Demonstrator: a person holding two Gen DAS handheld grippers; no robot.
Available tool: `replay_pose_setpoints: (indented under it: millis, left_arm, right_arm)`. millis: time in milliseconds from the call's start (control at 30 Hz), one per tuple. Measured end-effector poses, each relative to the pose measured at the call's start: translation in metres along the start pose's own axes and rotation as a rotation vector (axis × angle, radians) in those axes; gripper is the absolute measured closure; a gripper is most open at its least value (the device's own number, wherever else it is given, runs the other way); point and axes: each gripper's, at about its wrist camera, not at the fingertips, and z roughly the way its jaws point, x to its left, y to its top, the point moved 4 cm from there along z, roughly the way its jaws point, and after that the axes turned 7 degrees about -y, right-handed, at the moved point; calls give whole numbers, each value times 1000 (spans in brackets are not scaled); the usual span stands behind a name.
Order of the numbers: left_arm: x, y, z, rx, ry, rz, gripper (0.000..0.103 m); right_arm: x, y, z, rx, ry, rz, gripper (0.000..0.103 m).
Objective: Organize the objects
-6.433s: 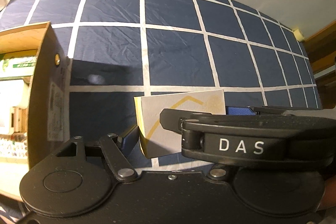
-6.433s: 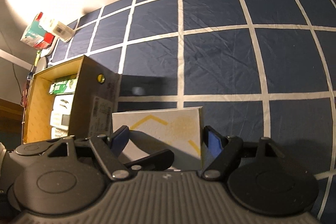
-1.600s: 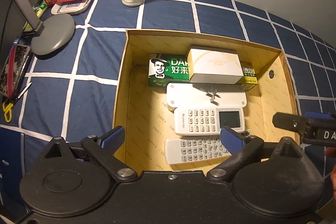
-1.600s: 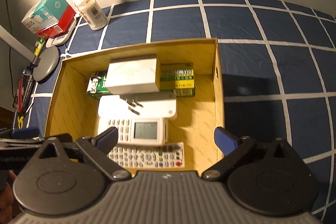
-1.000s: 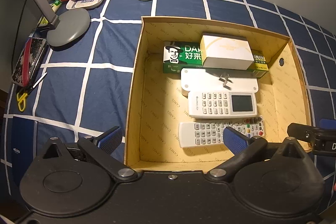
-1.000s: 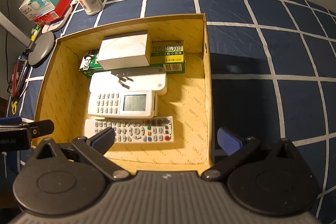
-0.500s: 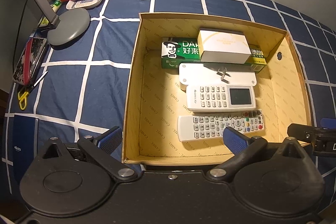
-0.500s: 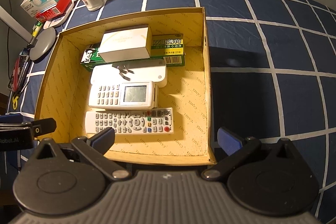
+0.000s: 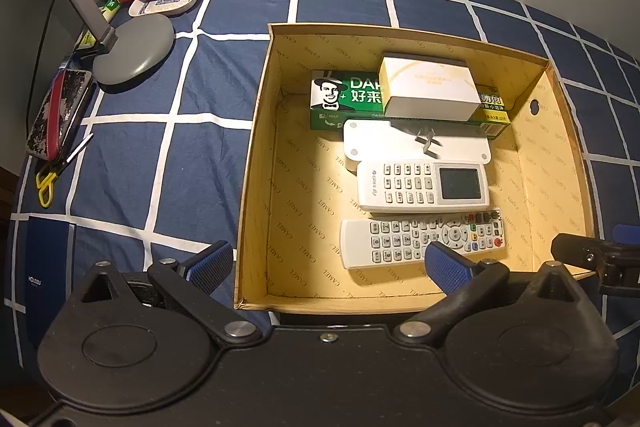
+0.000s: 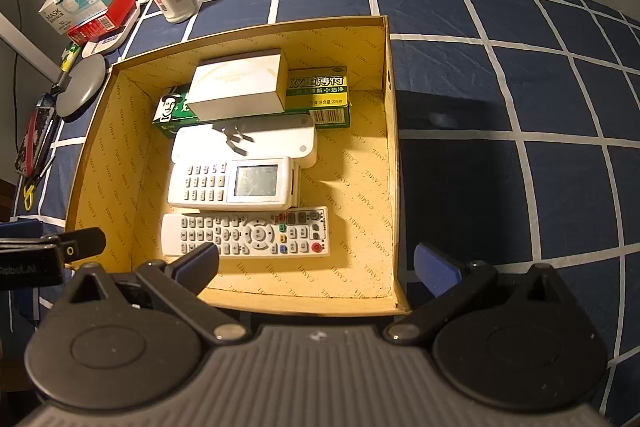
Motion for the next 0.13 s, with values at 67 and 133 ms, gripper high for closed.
replay_pose_setpoints:
  millis: [67,133]
  left_arm:
    - [0,0,0,1,6,2,0]
    - [0,0,1,2,11,4,0]
  right_arm:
    - [0,0,0,1,-1,-1,0]
    - [-1,-1,1,4,0,0,0]
